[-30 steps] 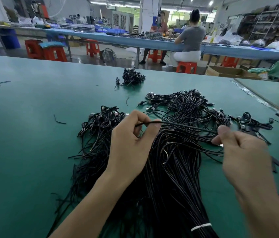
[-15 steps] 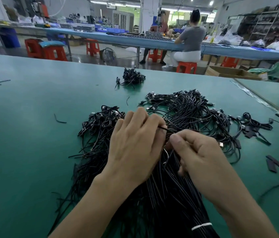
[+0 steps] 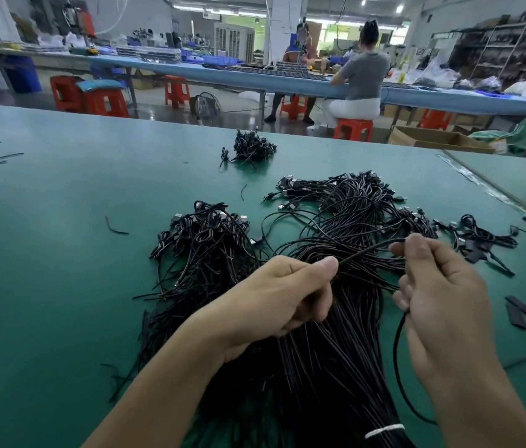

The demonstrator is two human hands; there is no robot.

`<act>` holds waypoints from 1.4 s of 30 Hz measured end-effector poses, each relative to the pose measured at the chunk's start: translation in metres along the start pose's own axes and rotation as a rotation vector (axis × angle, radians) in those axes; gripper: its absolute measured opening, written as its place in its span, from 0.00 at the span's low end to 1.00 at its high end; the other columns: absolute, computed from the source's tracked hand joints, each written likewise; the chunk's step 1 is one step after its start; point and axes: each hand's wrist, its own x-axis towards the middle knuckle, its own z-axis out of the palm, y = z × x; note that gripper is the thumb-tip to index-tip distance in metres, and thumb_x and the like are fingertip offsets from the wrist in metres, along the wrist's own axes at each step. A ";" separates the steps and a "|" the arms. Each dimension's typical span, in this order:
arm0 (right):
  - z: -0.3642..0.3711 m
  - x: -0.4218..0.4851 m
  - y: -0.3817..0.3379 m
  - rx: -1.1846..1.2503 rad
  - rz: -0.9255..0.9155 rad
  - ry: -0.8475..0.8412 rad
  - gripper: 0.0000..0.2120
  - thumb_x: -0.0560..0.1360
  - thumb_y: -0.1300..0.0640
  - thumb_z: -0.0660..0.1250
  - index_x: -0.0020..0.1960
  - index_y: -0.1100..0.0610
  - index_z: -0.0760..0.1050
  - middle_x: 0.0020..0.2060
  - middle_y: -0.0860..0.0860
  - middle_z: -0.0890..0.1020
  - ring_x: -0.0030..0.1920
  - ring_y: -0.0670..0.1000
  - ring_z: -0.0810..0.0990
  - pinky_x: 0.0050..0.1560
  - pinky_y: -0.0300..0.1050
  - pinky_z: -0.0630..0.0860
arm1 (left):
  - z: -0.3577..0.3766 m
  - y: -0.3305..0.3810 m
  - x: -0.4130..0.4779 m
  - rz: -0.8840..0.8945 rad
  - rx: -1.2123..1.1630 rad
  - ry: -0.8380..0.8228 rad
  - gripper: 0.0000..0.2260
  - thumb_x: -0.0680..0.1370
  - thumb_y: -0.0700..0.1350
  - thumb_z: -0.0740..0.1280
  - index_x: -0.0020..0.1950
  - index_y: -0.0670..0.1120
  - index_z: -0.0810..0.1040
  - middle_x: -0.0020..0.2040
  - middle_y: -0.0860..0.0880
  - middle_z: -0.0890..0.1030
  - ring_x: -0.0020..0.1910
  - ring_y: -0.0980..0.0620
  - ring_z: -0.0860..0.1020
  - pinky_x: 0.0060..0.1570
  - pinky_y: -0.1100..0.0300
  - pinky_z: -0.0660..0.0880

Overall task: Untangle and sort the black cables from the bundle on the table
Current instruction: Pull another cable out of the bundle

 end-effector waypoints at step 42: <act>0.010 -0.015 -0.002 -0.391 -0.090 -0.607 0.09 0.79 0.50 0.65 0.42 0.44 0.82 0.26 0.48 0.77 0.26 0.48 0.68 0.25 0.40 0.64 | -0.001 0.011 0.003 0.100 -0.878 -0.022 0.18 0.79 0.50 0.60 0.46 0.43 0.87 0.26 0.54 0.73 0.22 0.61 0.69 0.20 0.70 0.67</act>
